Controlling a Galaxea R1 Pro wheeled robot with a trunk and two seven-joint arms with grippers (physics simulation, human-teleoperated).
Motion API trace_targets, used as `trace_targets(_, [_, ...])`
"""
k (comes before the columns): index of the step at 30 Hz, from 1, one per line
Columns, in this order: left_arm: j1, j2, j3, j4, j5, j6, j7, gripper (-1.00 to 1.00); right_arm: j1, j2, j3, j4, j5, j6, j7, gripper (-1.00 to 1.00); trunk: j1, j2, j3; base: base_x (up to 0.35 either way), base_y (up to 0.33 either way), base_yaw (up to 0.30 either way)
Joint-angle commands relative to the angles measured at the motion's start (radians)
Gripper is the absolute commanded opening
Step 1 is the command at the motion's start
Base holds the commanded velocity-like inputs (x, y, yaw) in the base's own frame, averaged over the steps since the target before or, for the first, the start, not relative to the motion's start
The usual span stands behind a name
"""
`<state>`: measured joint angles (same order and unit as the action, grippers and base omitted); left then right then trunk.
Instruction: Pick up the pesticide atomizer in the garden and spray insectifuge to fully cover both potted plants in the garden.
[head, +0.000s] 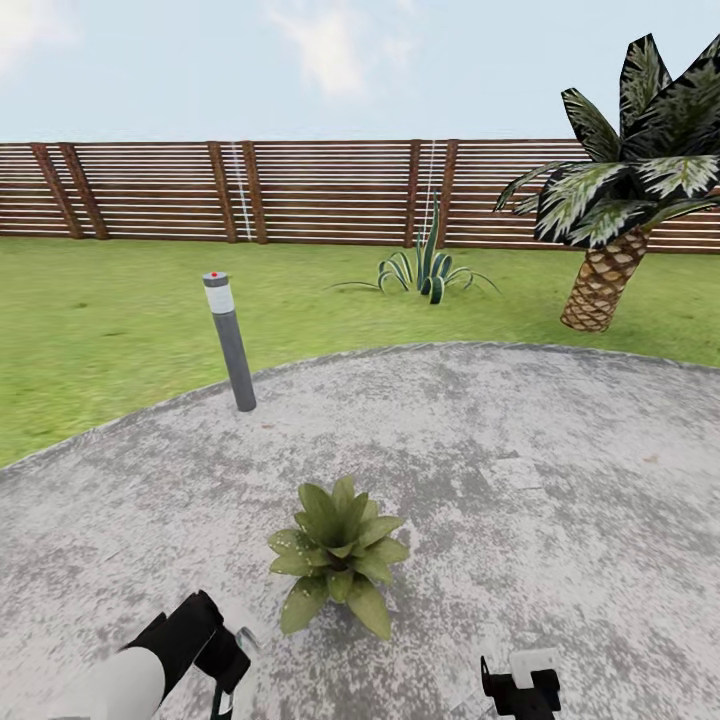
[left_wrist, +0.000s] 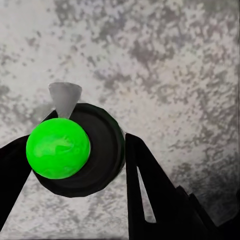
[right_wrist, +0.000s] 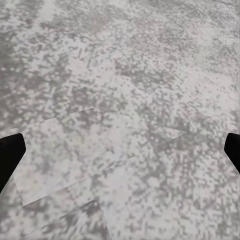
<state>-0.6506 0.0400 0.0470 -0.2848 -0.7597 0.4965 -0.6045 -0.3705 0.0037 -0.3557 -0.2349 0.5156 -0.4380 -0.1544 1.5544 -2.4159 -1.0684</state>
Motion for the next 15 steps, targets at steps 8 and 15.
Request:
trace_targets(8, [0.009, -0.003, 0.000, -0.076, 0.002, 0.009, -0.031, -1.00, -0.001, 0.001, -0.005, 0.000, 0.011, -0.004, -0.005, 1.00, 0.000, 0.000, -0.002, 0.000, 0.000, 0.087])
trace_targets(15, [0.011, -0.042, -0.003, -0.138, 0.006, 0.066, -0.032, -1.00, -0.001, -0.003, -0.006, 0.000, 0.011, -0.003, -0.007, 1.00, 0.000, 0.000, -0.004, 0.000, 0.000, 0.162])
